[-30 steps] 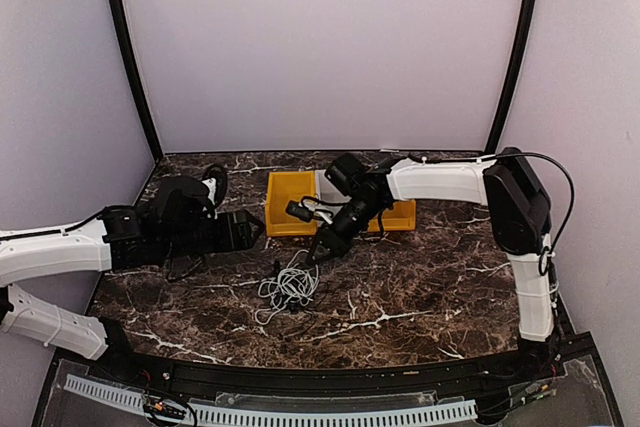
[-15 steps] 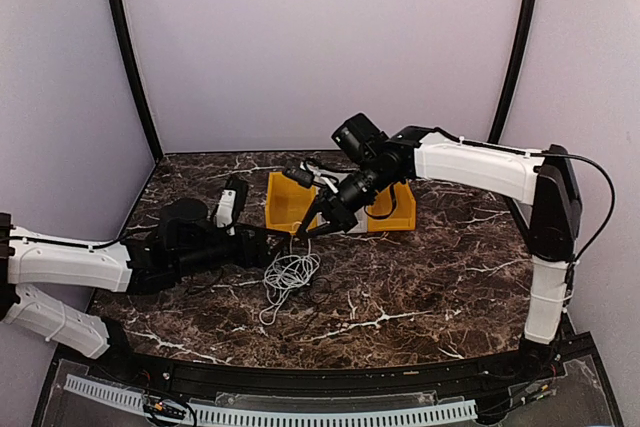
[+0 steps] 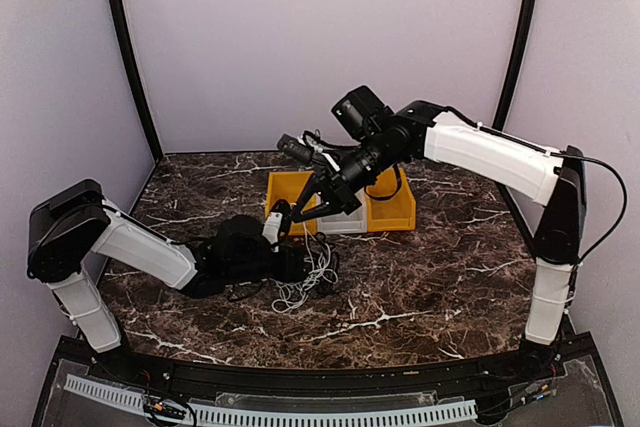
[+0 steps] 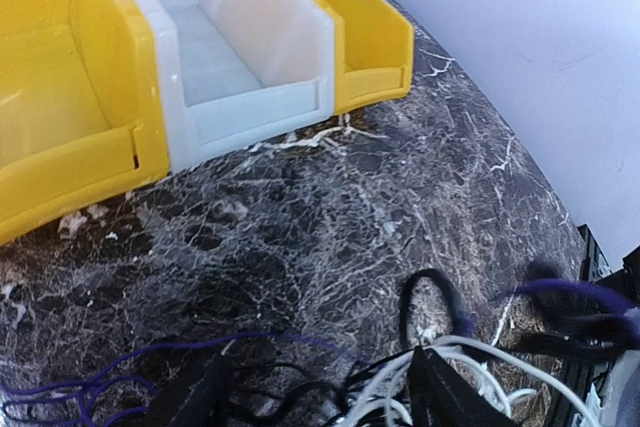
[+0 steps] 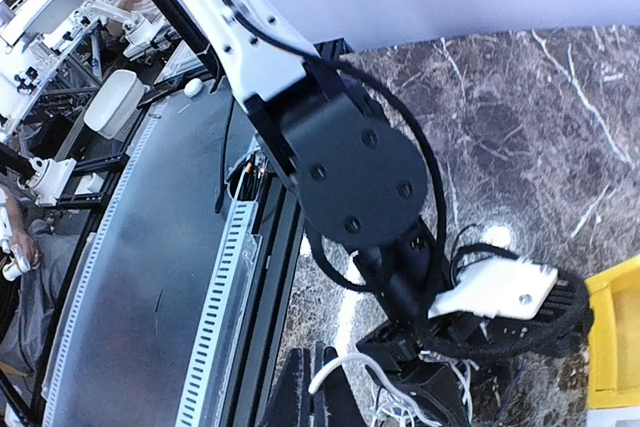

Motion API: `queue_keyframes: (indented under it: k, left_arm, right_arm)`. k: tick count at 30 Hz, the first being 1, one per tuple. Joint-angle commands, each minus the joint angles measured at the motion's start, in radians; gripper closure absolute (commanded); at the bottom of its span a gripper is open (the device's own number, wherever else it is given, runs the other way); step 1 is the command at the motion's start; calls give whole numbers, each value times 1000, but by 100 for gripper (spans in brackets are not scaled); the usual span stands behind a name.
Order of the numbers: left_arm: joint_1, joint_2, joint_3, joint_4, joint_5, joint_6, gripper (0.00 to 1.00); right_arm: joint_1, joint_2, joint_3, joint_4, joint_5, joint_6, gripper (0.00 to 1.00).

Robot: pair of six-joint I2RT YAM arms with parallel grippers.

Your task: Untangle the cables

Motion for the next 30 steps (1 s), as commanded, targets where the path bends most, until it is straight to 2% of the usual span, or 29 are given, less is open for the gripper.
queue_keyframes:
  k: [1,5,7,9,10,12,13,16,19,23,25,26,28,30]
  left_arm:
    - [-3,40,11,14,-52,-29,41]
    - [1,37,-15,11,-66,-32,50]
    - [1,24,-12,-19,-79,-26,57]
    - [2,9,3,-74,-97,-9,68]
    - [1,1,16,-99,-109,5,77]
    - [2,-13,27,-174,-133,21,86]
    - [2,-37,20,-261,-163,32,91]
    - [2,-116,-32,-340,-234,40,100]
    - [7,-194,-96,-422,-279,36,100]
    - [12,-322,-153,-513,-309,26,97]
    - [12,-377,-156,-530,-305,37,86]
    - [11,-395,-154,-531,-293,50,75]
    - [9,-451,-147,-519,-259,85,62]
    - [-2,-504,-147,-458,-225,131,54]
  right_arm:
    - [7,-92,120,-42,-51,-78,100]
    - [6,-144,199,-72,-46,-110,100]
    - [5,-175,232,-79,-39,-124,100]
    - [3,-200,259,-86,-27,-137,100]
    - [-1,-211,272,-91,-24,-142,100]
    - [-13,-233,297,-101,-25,-150,100]
    - [-40,-255,316,-106,-39,-151,100]
    - [-101,-280,349,-108,-94,-137,100]
    - [-155,-305,367,-104,-134,-124,100]
    - [-161,-312,319,-99,-55,-140,100]
    - [-161,-306,276,-89,-28,-140,100]
    - [-161,-307,248,-84,-24,-142,100]
    - [-160,-310,185,-52,-20,-130,100]
    - [-159,-309,125,-33,-25,-124,100]
